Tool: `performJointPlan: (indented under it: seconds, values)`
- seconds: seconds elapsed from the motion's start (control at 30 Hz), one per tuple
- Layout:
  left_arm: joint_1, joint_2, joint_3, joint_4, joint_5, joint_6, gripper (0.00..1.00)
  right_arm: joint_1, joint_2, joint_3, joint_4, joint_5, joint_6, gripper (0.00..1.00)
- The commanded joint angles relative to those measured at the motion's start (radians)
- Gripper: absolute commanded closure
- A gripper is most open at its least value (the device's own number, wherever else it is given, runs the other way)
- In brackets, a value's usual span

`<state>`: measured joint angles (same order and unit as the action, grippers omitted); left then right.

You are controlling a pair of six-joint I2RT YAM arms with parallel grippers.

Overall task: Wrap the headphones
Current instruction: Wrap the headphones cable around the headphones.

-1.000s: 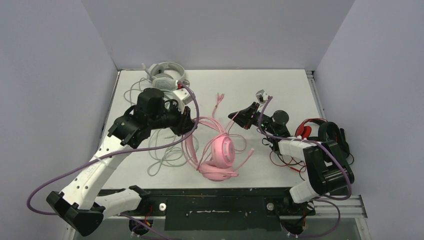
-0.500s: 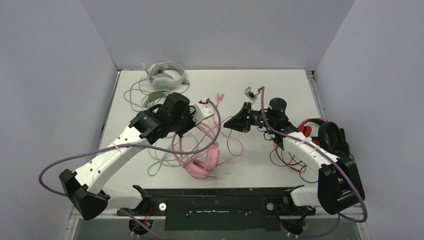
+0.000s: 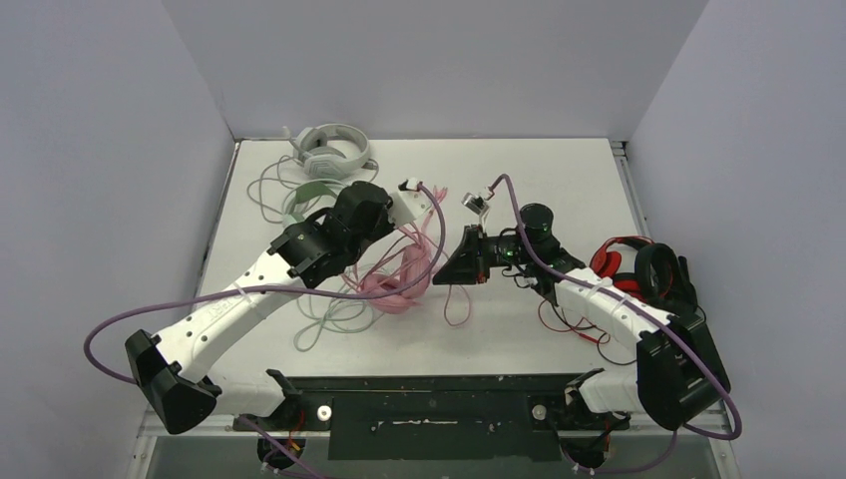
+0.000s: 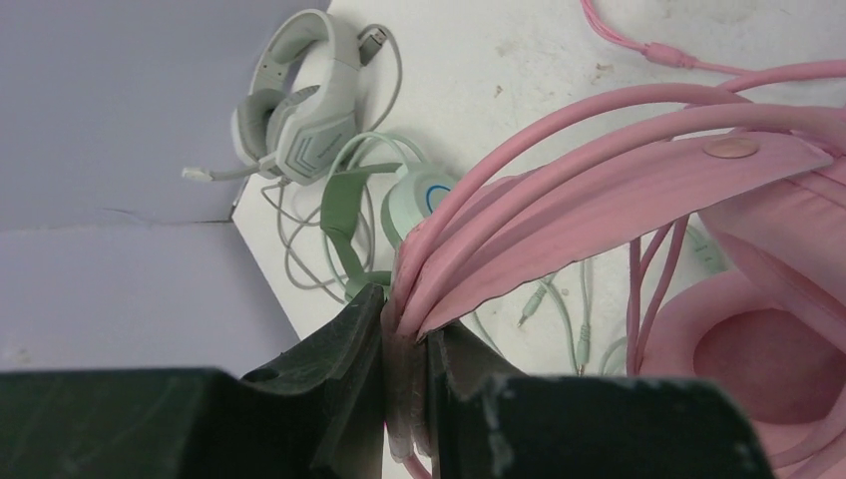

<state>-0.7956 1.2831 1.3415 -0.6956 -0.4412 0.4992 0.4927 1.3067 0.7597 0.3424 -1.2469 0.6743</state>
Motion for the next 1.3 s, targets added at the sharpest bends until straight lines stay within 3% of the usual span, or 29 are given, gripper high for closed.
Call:
performJointPlan:
  seconds: [0.0, 0.17, 0.33, 0.6, 0.83, 1.27]
  values:
    - [-0.029, -0.007, -0.014, 0.239, -0.171, -0.010, 1.00, 0.013, -0.038, -0.051, 0.397, 0.003, 0.335, 0.93]
    - [-0.045, -0.030, -0.042, 0.381, -0.218, -0.177, 1.00, 0.027, 0.008, -0.136, 0.755, 0.164, 0.549, 0.91]
    - [-0.052, -0.020, -0.048, 0.430, -0.304, -0.343, 1.00, 0.062, 0.065, -0.145, 0.901, 0.260, 0.578, 0.86]
    - [-0.053, -0.034, -0.062, 0.460, -0.399, -0.569, 1.00, 0.082, 0.073, -0.156, 0.846, 0.320, 0.458, 0.79]
    - [-0.053, -0.076, -0.084, 0.527, -0.373, -0.656, 1.00, 0.116, 0.068, -0.188, 0.800, 0.370, 0.329, 0.76]
    - [-0.049, -0.010, 0.127, 0.433, -0.412, -0.750, 1.00, 0.241, 0.003, -0.241, 0.682, 0.504, 0.090, 0.77]
